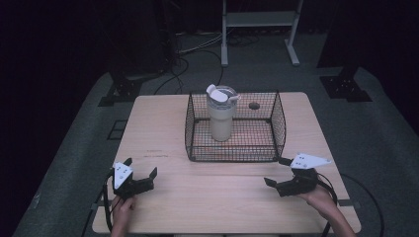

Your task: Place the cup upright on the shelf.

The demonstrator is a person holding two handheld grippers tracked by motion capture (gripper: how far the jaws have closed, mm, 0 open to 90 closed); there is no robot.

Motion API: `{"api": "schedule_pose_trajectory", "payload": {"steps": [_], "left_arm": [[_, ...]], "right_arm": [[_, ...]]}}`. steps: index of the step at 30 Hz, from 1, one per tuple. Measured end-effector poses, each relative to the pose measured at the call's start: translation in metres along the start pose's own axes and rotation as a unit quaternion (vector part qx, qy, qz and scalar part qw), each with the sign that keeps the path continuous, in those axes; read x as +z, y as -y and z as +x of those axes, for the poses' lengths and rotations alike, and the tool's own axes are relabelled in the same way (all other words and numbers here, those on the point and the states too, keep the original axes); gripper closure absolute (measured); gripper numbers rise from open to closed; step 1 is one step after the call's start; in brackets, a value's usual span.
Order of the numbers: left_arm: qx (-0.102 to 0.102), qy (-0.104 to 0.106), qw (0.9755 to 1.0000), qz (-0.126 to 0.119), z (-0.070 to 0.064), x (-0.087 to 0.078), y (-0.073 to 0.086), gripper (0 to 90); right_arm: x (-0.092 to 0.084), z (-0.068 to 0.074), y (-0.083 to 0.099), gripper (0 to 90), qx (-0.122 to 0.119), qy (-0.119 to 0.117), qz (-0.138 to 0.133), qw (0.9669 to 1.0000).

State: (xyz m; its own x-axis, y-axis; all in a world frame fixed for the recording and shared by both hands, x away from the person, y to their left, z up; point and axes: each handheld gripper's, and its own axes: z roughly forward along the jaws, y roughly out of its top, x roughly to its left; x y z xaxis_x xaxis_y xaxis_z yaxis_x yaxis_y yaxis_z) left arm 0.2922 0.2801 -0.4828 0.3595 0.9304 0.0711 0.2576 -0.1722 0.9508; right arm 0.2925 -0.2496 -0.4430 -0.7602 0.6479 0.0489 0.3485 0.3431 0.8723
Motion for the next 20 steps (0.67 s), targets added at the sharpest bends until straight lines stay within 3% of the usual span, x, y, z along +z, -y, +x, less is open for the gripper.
{"api": "schedule_pose_trajectory", "payload": {"steps": [20], "left_arm": [[0.004,-0.003,1.0,0.002,-0.001,0.001,0.0,0.0]], "right_arm": [[-0.009,0.003,0.032,8.8,0.019,0.025,-0.01,0.9995]]}}
